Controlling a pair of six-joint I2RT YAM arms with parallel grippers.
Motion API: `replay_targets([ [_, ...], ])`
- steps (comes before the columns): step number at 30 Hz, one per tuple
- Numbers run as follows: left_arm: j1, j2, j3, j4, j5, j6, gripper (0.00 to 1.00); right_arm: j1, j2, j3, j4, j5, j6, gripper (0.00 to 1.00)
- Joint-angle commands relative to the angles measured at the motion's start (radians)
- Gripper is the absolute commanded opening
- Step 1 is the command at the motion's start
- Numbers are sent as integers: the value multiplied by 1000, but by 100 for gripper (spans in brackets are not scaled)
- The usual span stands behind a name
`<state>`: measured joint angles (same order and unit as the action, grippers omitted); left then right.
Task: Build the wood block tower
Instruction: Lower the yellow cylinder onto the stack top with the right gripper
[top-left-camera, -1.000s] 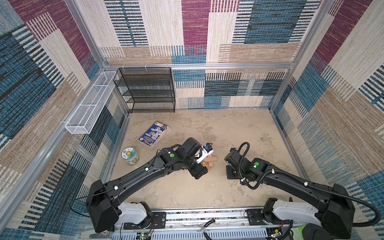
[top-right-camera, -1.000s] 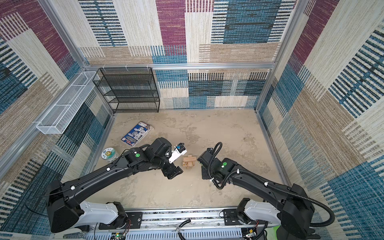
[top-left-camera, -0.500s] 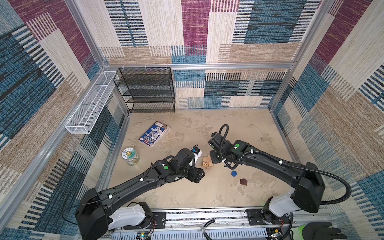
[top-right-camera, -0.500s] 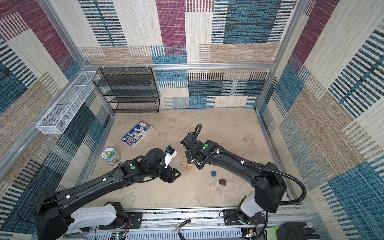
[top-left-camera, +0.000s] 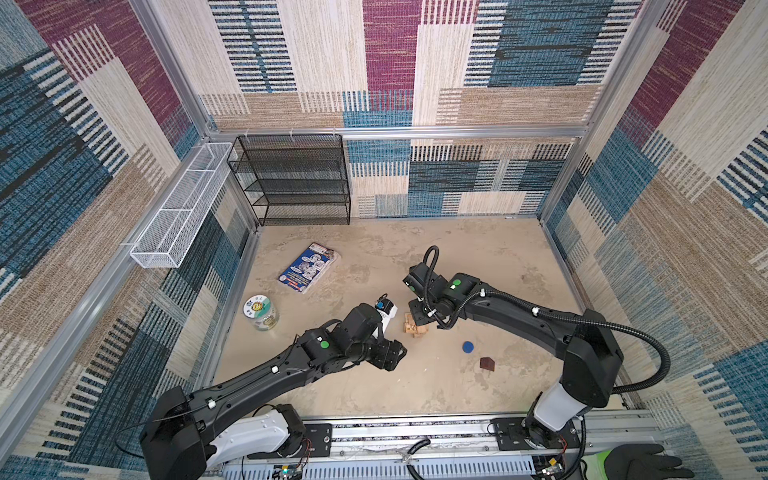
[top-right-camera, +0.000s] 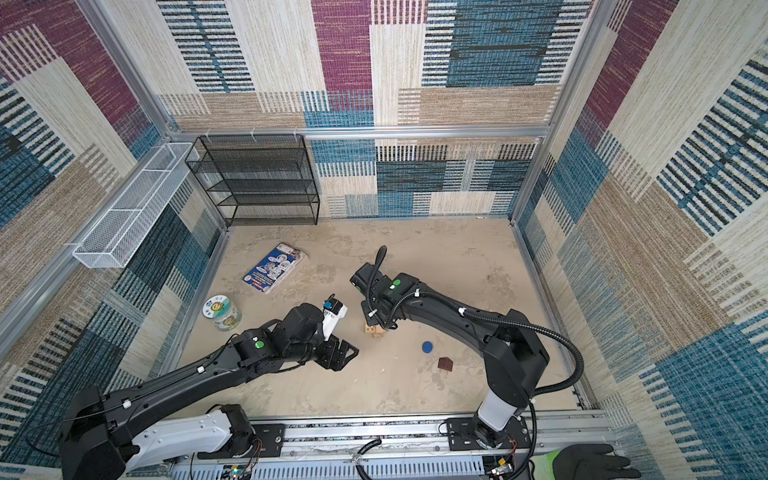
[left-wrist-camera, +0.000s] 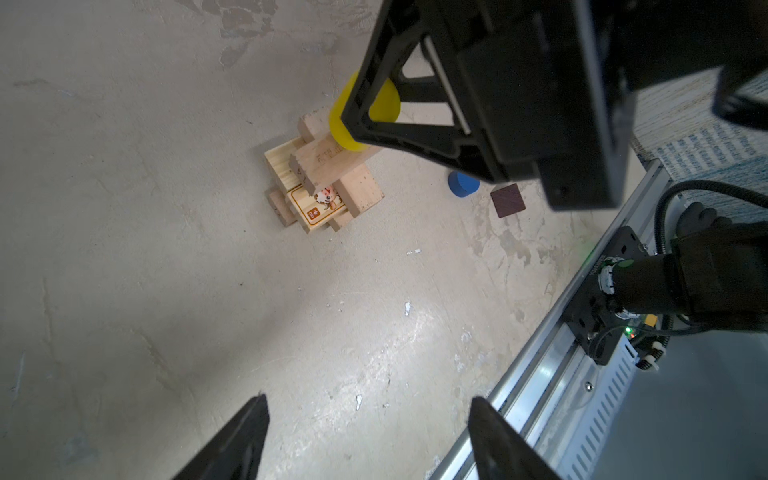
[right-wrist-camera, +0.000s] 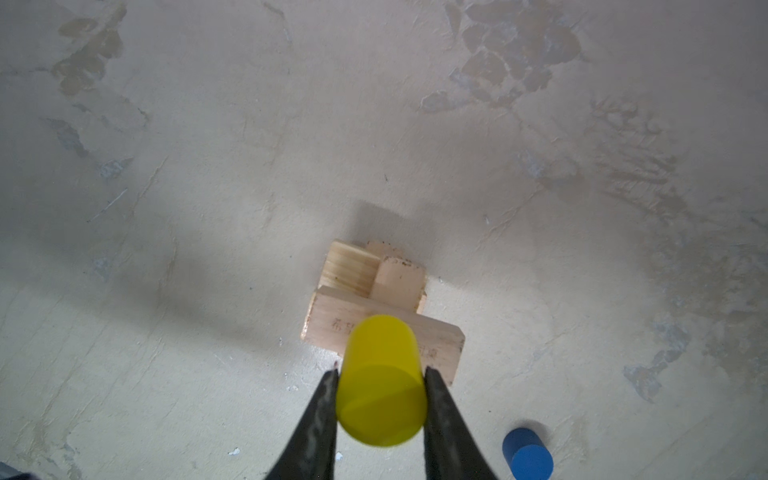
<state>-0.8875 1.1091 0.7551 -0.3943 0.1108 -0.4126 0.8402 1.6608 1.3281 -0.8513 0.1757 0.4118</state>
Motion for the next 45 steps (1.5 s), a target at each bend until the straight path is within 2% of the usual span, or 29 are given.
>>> replay_targets([
  [1,1,-8,3,20,-7,-5,80,0,7,14,-13,-4,-10,11],
  [16,1,3,7,26,-3,-4,81,0,28,26,-25,-19,-17,15],
  [45,2,6,6,31,16,8,81,0,24,23,-27,5,-18,15],
])
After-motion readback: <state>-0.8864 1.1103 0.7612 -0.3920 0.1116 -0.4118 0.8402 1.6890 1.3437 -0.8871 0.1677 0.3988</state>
